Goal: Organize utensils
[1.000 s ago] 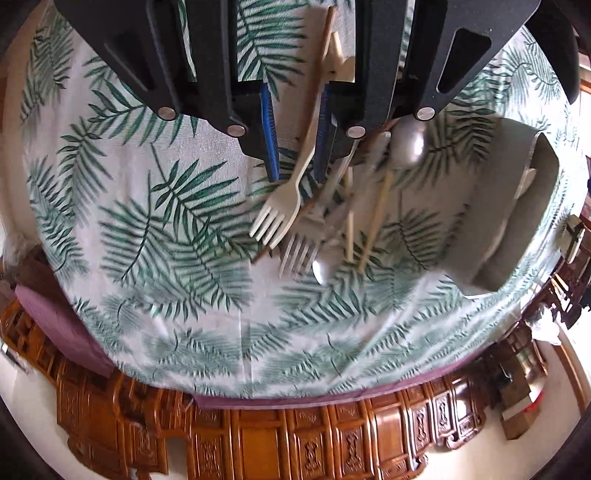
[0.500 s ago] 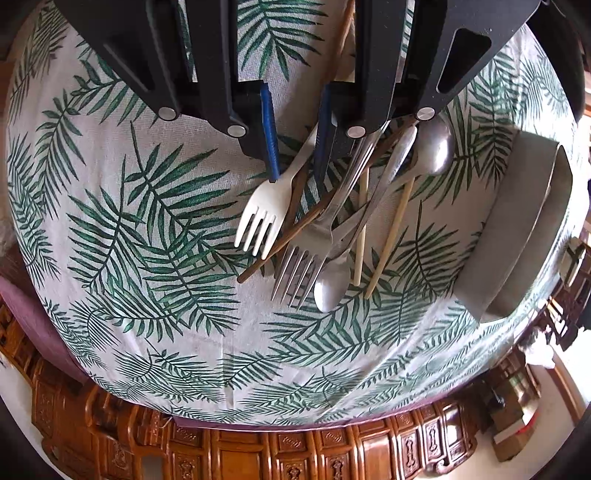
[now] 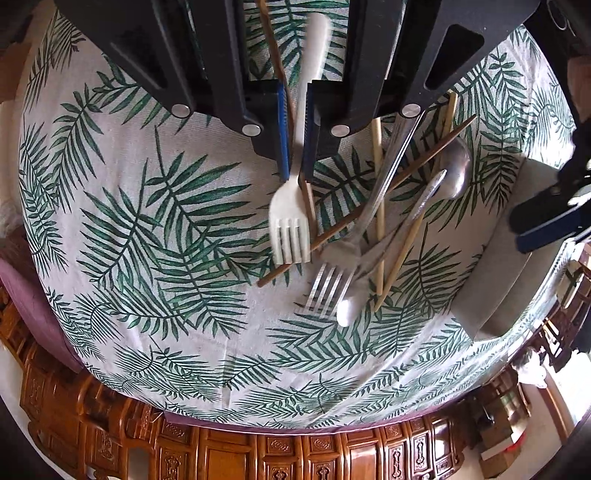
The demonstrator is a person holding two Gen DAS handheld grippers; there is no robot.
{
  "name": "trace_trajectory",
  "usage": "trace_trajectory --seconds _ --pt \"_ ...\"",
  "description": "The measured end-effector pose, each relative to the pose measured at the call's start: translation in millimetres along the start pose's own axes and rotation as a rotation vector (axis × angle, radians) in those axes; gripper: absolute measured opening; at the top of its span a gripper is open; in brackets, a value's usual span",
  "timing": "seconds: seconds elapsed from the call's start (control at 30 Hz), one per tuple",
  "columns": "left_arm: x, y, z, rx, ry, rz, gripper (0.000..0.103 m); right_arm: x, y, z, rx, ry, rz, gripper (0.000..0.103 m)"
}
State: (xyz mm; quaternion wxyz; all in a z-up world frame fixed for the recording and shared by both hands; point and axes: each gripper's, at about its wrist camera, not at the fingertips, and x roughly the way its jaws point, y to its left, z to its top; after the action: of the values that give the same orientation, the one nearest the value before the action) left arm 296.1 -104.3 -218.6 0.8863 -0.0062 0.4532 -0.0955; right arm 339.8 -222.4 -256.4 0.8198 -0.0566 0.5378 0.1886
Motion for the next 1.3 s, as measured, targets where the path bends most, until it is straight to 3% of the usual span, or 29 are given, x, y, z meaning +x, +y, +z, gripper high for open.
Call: trace_trajectory --seconds 0.4,0.9,1.1,1.3 --pt "48.5 -6.1 7.3 -0.019 0.093 -0.023 0.028 1.0 -10.4 -10.7 0.046 -0.033 0.044 0.007" --pt "76.3 -13.8 22.9 0.016 0.119 0.014 0.028 0.3 -7.7 -14.7 0.036 -0.061 0.032 0.008" --pt "81.4 -16.8 28.2 0.058 0.122 0.070 0.009 0.4 -7.7 -15.5 0.031 -0.061 0.028 0.008" --pt "79.9 -8.5 29.2 0.051 0.130 0.066 0.005 0.7 -6.2 -13.6 0.030 -0.048 0.022 0.008"
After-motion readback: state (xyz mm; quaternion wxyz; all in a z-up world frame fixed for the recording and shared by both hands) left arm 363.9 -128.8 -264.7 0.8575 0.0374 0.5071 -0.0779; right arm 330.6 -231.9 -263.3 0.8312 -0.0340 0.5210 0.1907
